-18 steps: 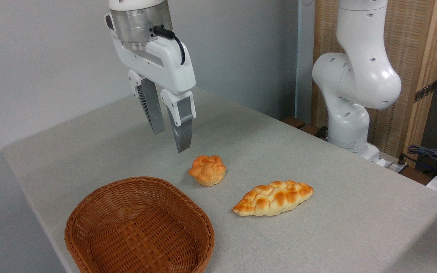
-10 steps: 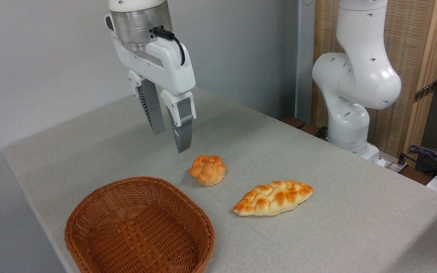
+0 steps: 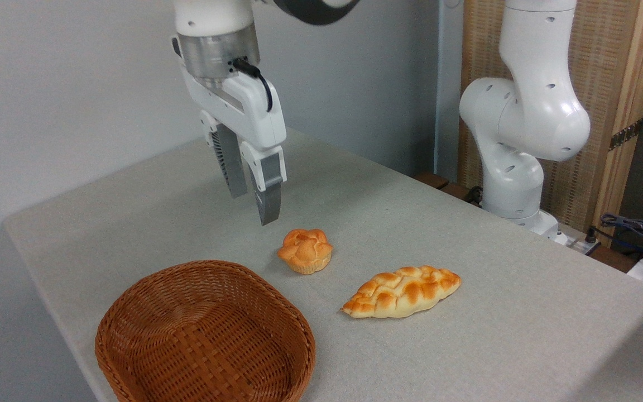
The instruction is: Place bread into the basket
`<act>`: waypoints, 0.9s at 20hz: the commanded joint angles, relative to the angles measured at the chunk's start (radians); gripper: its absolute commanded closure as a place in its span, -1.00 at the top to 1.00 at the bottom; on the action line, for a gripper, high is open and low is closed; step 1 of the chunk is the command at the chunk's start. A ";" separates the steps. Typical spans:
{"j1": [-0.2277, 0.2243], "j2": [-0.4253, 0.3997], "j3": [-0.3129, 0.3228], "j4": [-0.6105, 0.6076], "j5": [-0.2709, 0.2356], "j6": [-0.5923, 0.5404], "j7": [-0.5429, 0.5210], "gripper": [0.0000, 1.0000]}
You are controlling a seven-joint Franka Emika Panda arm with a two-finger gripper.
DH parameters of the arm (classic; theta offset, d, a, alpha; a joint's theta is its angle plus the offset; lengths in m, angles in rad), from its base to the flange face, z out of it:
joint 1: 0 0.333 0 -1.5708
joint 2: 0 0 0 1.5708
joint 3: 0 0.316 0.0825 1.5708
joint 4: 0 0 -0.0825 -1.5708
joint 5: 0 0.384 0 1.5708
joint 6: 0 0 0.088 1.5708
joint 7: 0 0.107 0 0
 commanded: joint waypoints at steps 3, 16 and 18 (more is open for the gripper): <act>-0.007 -0.116 -0.065 -0.286 -0.009 0.177 0.009 1.00; -0.009 -0.113 -0.109 -0.432 0.081 0.263 0.014 1.00; -0.009 -0.113 -0.124 -0.466 0.081 0.294 0.014 1.00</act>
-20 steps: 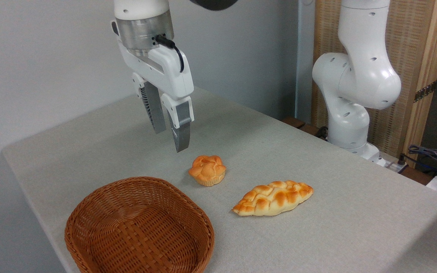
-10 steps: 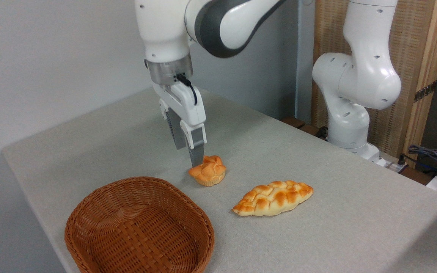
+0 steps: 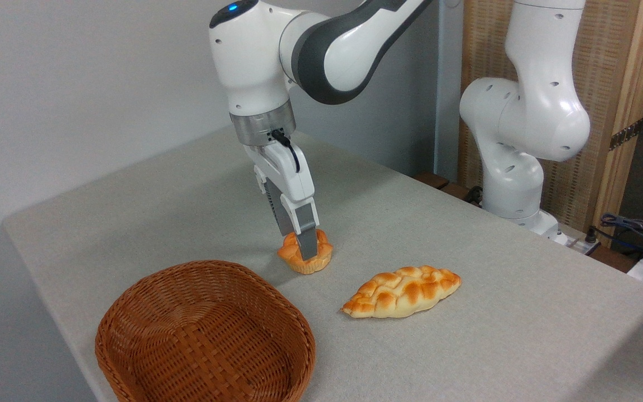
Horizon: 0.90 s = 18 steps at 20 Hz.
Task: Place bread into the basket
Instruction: 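Lower the open gripper down around the round golden bun, then close the gripper on the round bun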
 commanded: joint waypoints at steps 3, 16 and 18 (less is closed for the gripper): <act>-0.004 -0.018 -0.023 -0.092 0.013 0.092 0.010 0.69; -0.004 -0.007 -0.023 -0.092 0.015 0.092 0.013 -0.22; -0.004 -0.007 -0.023 -0.092 0.013 0.092 0.013 -0.23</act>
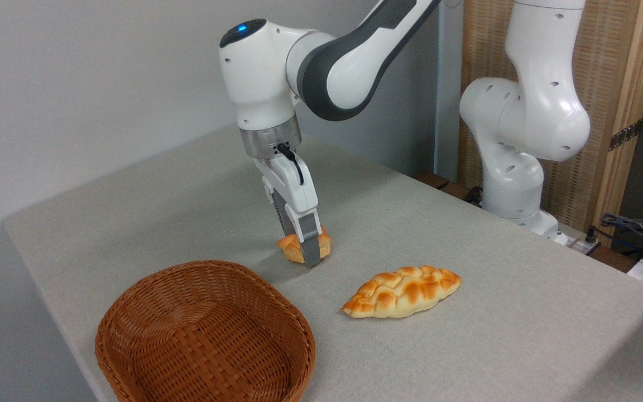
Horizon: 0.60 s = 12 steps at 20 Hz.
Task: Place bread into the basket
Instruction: 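Close the gripper on the round bun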
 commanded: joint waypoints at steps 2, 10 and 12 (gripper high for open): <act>-0.004 -0.008 0.006 -0.019 0.013 0.015 0.012 -0.23; 0.015 -0.008 0.022 0.055 0.001 -0.156 0.162 -0.33; 0.036 0.000 0.029 0.117 -0.016 -0.190 0.167 -0.33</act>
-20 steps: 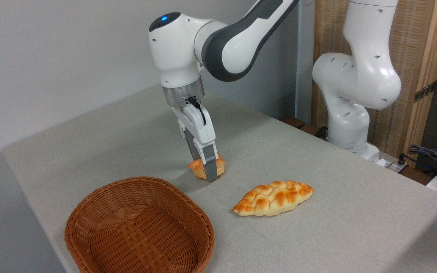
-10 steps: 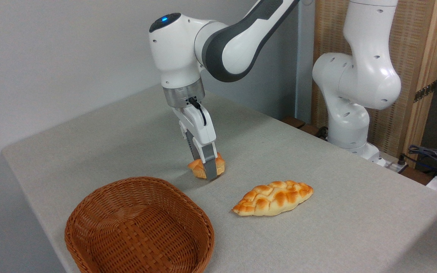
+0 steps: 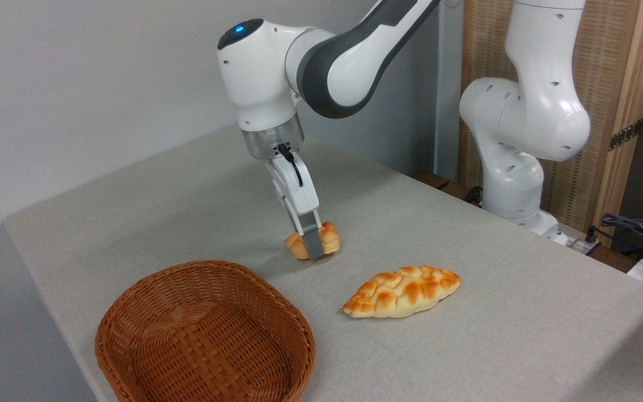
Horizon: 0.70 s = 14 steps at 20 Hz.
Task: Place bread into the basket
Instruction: 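Lift the bun and carry it over the wicker basket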
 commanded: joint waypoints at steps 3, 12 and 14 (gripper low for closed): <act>0.025 0.014 0.054 0.158 -0.104 -0.084 0.054 -0.32; 0.027 0.132 0.121 0.242 -0.335 0.322 0.058 -0.31; 0.027 0.195 0.131 0.242 -0.332 0.415 0.055 -0.31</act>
